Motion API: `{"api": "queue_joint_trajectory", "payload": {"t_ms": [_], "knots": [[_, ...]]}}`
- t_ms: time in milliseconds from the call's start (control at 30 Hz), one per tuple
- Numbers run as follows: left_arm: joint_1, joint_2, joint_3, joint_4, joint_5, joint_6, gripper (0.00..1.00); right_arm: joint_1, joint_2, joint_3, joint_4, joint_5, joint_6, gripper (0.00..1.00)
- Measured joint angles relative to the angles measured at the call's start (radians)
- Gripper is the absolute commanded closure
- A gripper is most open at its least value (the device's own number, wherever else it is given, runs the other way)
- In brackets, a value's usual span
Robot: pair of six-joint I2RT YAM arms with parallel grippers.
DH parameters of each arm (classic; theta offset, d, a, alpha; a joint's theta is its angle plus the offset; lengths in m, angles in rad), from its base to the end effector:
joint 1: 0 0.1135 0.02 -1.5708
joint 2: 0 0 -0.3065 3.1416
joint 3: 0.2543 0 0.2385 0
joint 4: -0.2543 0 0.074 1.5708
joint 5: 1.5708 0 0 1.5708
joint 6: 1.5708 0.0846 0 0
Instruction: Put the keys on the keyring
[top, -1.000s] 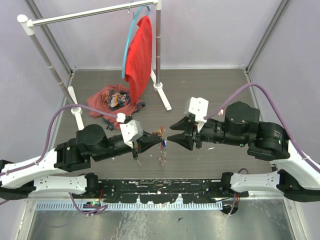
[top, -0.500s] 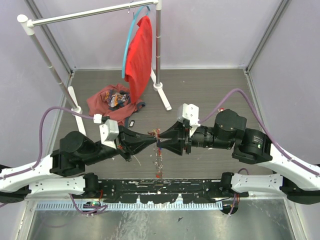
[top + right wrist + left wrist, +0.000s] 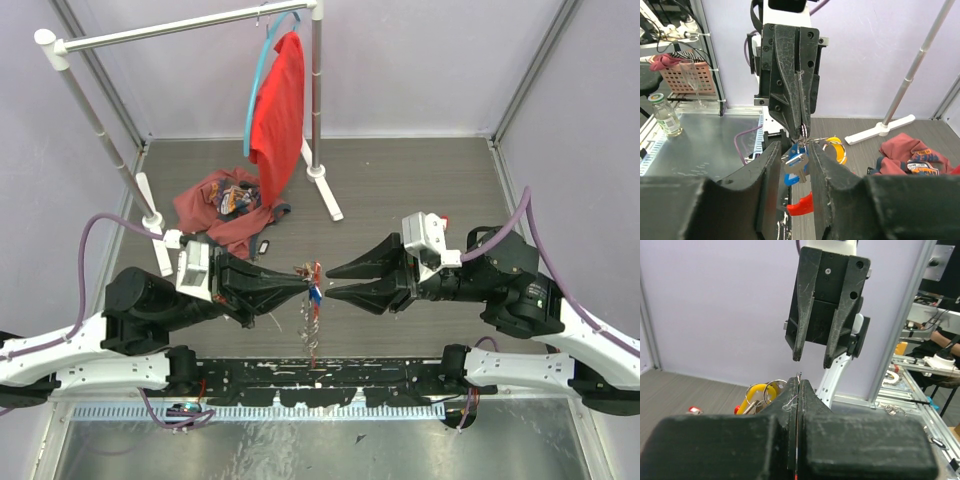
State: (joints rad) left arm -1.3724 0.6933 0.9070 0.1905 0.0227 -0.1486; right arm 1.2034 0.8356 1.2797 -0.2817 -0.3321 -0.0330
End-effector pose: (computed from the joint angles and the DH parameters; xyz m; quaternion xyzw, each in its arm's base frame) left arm 0.0263 -0.1405 0.4793 0.3241 0.4454 -0.5798 0.6004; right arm 0.0278 0.1490 0.5191 -0.4727 0.4473 0.5044 0.5675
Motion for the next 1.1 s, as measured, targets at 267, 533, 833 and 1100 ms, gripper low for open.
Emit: {"api": "queue_joint_trajectory", "payload": {"t_ms": [267, 533, 833, 1100], "knots": [[0.000, 0.025, 0.000, 0.048, 0.060, -0.020, 1.00, 0.000, 0.013, 0.000, 0.031, -0.045, -0.008, 0.70], [0.000, 0.030, 0.000, 0.051, 0.076, -0.021, 1.00, 0.000, 0.042, 0.000, 0.035, -0.070, -0.014, 0.74], [0.000, 0.026, 0.000, 0.051, 0.077, -0.020, 1.00, 0.000, 0.041, 0.000, 0.035, -0.071, -0.014, 0.71], [0.000, 0.018, 0.000, 0.056, 0.082, -0.020, 1.00, 0.000, 0.034, -0.008, 0.034, -0.064, -0.014, 0.69]]}}
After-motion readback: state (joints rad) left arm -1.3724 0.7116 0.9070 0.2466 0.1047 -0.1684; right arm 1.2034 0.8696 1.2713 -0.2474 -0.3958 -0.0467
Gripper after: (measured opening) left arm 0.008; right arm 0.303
